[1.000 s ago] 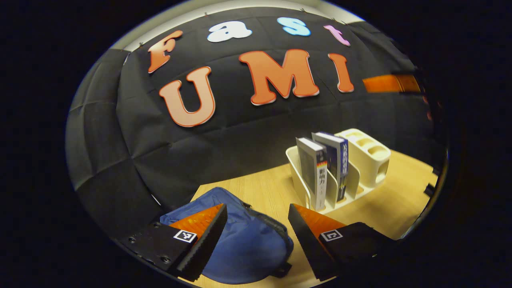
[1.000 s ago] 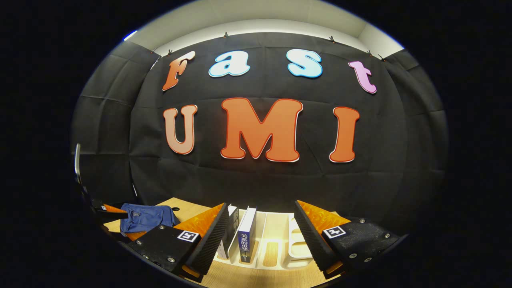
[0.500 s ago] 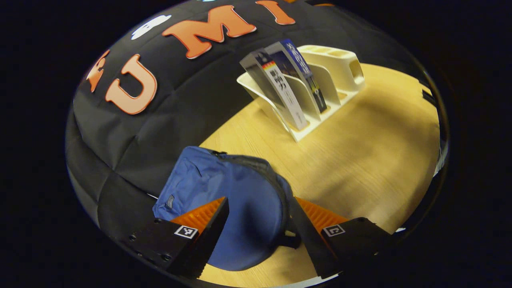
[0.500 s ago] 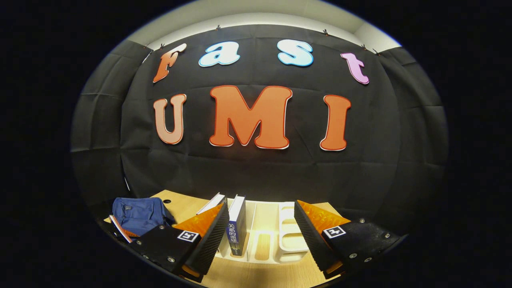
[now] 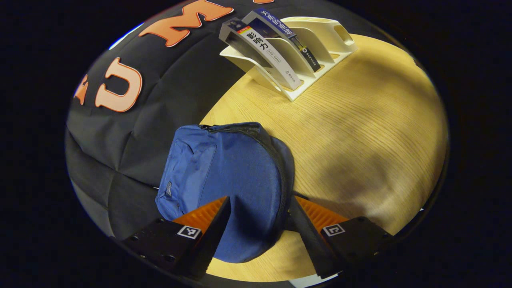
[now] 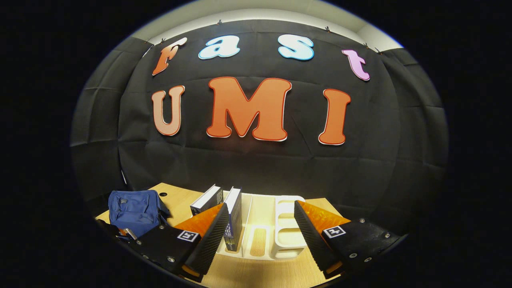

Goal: Open the schoolbag, grab two books from the bookshelf and put them into the schoolbag.

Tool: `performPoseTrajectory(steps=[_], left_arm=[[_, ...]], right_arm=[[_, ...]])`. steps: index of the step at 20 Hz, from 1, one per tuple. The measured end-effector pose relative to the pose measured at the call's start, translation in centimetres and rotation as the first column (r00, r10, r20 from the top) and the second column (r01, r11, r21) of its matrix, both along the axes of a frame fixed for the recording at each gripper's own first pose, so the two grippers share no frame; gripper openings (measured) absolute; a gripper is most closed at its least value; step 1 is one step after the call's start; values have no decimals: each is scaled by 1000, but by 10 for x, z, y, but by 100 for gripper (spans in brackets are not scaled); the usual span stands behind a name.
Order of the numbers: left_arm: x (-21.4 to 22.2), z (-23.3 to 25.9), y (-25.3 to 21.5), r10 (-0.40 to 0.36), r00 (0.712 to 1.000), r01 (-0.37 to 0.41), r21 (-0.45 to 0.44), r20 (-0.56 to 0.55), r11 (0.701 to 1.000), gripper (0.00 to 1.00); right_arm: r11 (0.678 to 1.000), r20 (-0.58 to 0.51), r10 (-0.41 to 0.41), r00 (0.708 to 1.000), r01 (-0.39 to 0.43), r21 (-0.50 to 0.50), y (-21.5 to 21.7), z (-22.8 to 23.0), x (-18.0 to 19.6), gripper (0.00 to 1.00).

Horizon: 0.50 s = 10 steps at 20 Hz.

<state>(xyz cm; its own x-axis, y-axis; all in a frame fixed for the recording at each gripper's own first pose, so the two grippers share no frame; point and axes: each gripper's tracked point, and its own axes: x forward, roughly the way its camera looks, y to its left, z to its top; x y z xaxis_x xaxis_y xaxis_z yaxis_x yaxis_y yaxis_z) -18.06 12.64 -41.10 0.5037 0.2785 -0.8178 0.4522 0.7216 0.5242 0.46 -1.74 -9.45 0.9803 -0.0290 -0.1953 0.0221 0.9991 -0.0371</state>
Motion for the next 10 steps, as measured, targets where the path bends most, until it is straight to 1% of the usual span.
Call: performPoseTrajectory(steps=[1,2,3,4,5,6,7,8,9,10], left_arm=[[2,0,-3,0,1000,0,-8,2,1000,89],[1,-3,-5,1,1000,0,-21,5,1000,92],[1,-2,-6,4,1000,-4,-21,3,1000,65],[1,-2,-6,6,1000,-5,-29,7,1000,72],[2,-5,-6,12,1000,-12,-33,-1,999,63],[0,-5,-6,20,1000,-21,-42,-10,999,38],[3,-3,-6,27,1000,-27,-46,-1,999,46],[6,1,-3,31,999,-31,-33,11,999,42],[10,4,-2,34,999,-33,-40,20,999,34],[9,5,-2,46,999,-45,-50,19,998,18]], right_arm=[[1000,-2,5,1000,-5,0,2,-1,0,97],[1000,-2,11,1000,-11,2,3,-2,1,97],[1000,0,14,1000,-14,1,4,-1,2,97],[1000,3,18,1000,-18,1,5,0,2,97],[1000,3,20,1000,-20,1,6,-1,3,97],[1000,0,23,1000,-23,2,7,-1,4,97],[1000,-1,28,1000,-28,5,9,-2,5,97],[999,-3,32,999,-32,8,11,-2,6,97],[999,0,39,999,-39,12,12,-1,5,97],[999,7,47,999,-47,17,15,0,6,97]])
